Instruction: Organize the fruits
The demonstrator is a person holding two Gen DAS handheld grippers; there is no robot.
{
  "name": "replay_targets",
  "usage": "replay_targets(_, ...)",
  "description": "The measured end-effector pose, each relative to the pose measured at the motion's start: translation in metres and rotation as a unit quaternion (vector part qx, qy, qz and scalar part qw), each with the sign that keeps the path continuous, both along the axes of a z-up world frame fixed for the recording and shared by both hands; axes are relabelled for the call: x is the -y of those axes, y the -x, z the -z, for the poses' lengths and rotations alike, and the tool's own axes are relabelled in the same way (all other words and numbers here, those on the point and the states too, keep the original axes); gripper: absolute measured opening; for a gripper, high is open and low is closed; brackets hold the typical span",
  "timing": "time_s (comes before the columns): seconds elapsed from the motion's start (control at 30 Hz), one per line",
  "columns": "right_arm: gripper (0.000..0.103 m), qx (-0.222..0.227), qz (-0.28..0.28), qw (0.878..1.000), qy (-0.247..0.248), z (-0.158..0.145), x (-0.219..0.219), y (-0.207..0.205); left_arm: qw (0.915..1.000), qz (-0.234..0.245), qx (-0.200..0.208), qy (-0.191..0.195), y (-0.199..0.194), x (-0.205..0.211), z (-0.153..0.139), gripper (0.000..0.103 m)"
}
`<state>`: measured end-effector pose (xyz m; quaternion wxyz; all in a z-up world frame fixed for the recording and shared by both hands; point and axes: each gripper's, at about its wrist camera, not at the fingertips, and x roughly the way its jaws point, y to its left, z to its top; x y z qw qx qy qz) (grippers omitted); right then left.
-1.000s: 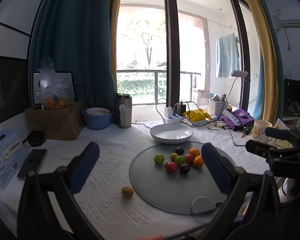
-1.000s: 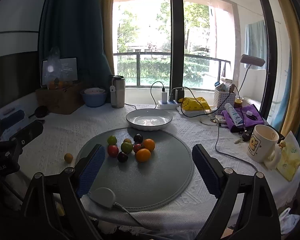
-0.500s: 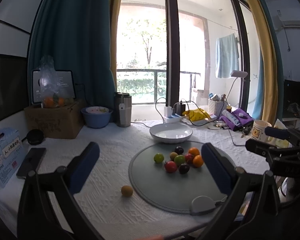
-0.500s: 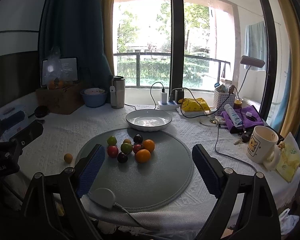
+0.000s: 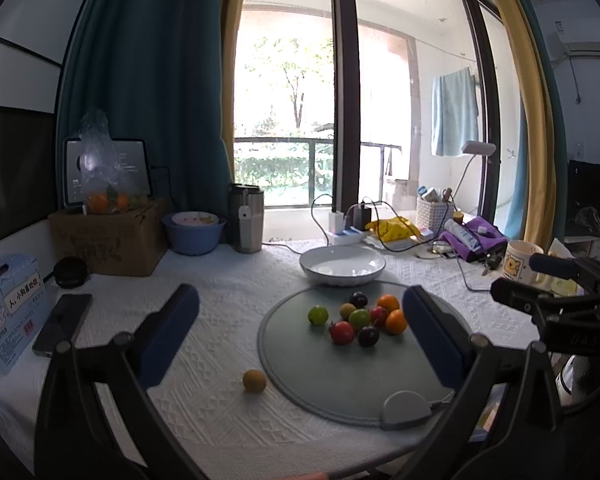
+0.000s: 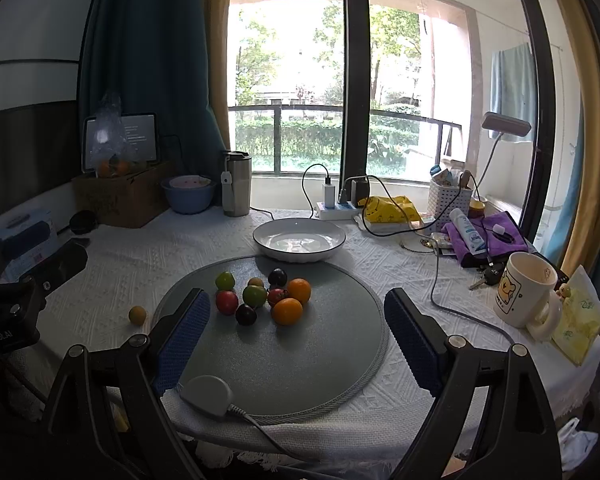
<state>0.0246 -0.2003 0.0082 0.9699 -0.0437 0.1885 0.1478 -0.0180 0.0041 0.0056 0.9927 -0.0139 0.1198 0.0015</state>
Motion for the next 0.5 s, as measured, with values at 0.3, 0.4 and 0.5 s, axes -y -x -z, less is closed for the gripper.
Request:
replay_targets(0.3, 0.091, 0.000, 0.000, 1.000, 0.000, -0.0001, -0.0005, -0.0001, 1.0000, 0.000, 0.000, 0.000, 0.0005, 0.0009, 0.0010, 0.103)
replay_targets(0.4, 0.091, 0.001, 0.000, 1.000, 0.000, 0.0000, -0.0004, 0.0002, 1.0000, 0.000, 0.000, 0.000, 0.0003, 0.0006, 0.0007, 0.103)
replay_targets(0.5, 0.091, 0.000, 0.000, 1.000, 0.000, -0.0002, -0.0006, -0.0002, 1.0000, 0.000, 0.000, 0.000, 0.0004, 0.0007, 0.0007, 0.103)
